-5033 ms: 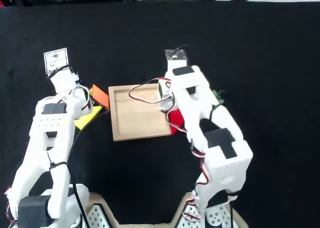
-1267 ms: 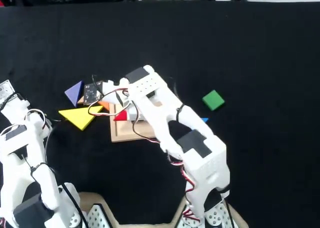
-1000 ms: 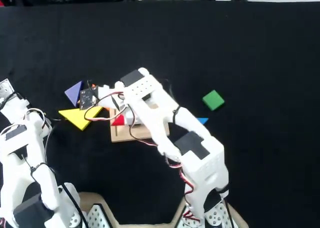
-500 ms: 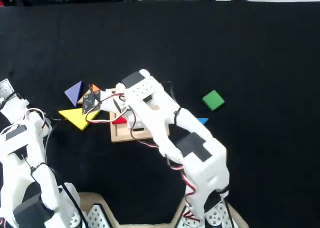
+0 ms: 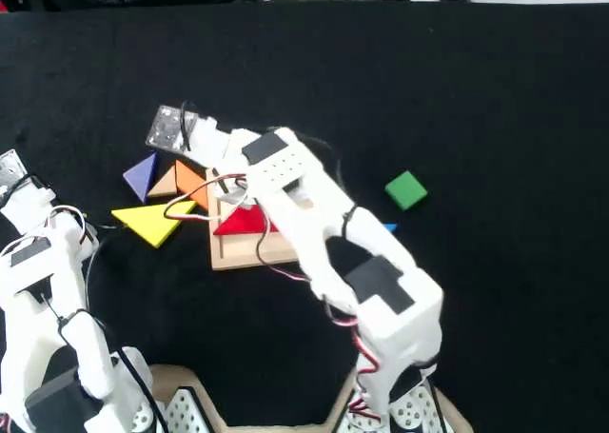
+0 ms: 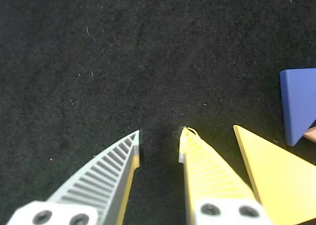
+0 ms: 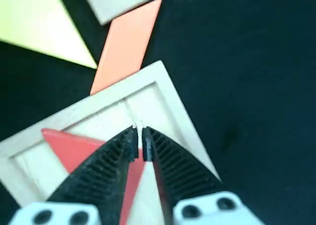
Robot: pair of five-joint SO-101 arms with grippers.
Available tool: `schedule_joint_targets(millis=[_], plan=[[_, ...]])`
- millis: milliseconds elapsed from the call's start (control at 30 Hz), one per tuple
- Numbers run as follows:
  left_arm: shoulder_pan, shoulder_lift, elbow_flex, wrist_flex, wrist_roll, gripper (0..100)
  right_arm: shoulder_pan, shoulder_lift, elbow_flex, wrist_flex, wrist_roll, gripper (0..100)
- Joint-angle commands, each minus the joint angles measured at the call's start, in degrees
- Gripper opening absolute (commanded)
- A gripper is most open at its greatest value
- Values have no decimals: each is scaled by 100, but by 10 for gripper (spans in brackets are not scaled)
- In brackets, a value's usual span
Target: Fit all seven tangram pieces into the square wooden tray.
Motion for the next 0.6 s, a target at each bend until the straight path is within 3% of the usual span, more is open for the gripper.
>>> schedule_joint_targets(millis=[0,400,567], plan=[[31,-44,-66,-79,70,148,229,154,-629,158,-62,10],[110,-44,-57,-79,70,148,413,831,-1552,1292,-26,11],[110,-44,-57,-79,70,148,387,831,-1543,1582,334,11]])
